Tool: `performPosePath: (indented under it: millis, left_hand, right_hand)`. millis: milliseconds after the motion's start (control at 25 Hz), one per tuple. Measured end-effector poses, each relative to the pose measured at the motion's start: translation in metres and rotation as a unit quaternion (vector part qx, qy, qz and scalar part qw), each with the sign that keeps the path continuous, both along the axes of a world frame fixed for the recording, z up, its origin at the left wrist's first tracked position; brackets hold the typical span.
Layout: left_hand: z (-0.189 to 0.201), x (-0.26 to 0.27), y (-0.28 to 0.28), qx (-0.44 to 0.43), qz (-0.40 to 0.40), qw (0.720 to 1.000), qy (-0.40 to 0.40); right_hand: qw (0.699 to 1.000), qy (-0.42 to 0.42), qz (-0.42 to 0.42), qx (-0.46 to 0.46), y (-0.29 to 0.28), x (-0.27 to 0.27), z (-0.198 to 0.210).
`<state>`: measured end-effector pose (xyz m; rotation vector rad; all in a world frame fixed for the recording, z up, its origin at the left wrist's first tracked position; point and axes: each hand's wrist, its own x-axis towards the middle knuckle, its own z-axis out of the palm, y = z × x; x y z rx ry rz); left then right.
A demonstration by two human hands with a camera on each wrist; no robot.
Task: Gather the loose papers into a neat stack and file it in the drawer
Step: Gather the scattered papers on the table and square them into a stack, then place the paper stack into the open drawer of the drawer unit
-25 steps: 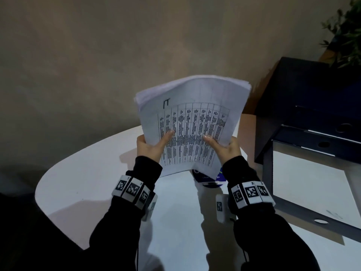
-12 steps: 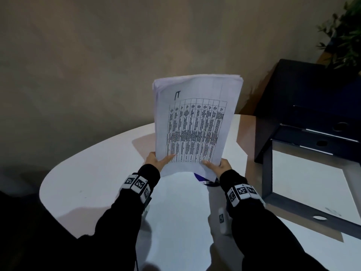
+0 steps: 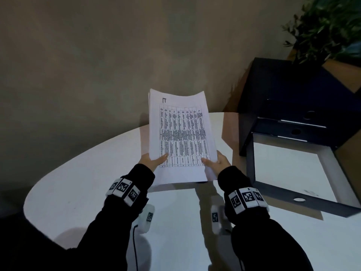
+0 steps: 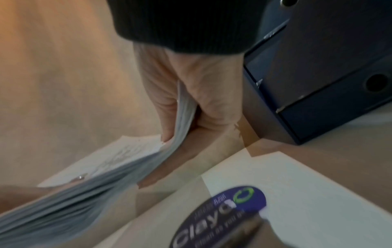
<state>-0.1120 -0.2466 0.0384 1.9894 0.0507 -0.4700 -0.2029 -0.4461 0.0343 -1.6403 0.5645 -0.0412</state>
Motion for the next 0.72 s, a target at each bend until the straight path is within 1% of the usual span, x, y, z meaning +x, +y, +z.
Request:
performPosePath:
  millis: [80,120,160,200,280,360,440,520,600,720]
  left_hand:
    - [0.015,-0.005,-0.005,-0.001,0.004,1.0,-0.002]
    - [0.024,-0.008,-0.009,-0.012,-0.014,1.0,-0.017]
    - [0.033,-0.011,-0.014,-0.032,-0.019,0.999,-0.021]
    - [0.045,-0.018,-0.02,-0.051,-0.029,0.997,-0.046]
    - [0.076,-0.041,-0.04,-0.101,-0.052,0.99,-0.086]
    - [0.094,-0.06,-0.065,-0.159,-0.083,0.978,-0.111]
    - [0.099,-0.078,-0.091,-0.19,-0.115,0.967,-0.127]
    - [0.092,-0.095,-0.119,-0.195,-0.148,0.96,-0.139]
    - [0.085,-0.114,-0.143,-0.187,-0.191,0.946,-0.182]
    - [0.074,-0.148,-0.172,-0.16,-0.28,0.917,-0.234]
  right_hand:
    - [0.999,-0.028,-0.012,-0.014,-0.006,-0.007,0.013]
    - [0.998,-0.044,-0.019,-0.028,-0.011,-0.013,0.022]
    - [0.997,-0.06,-0.025,-0.039,-0.015,-0.019,0.031]
    - [0.995,-0.076,-0.036,-0.046,-0.02,-0.026,0.038]
    - [0.989,-0.109,-0.081,-0.056,-0.034,-0.046,0.054]
    - [0.979,-0.135,-0.129,-0.079,-0.05,-0.07,0.071]
    - [0.97,-0.149,-0.157,-0.111,-0.067,-0.098,0.083]
    - [0.962,-0.146,-0.191,-0.132,-0.086,-0.134,0.088]
    - [0.961,-0.134,-0.209,-0.119,-0.104,-0.17,0.084]
    - [0.962,-0.098,-0.24,-0.085,-0.119,-0.217,0.077]
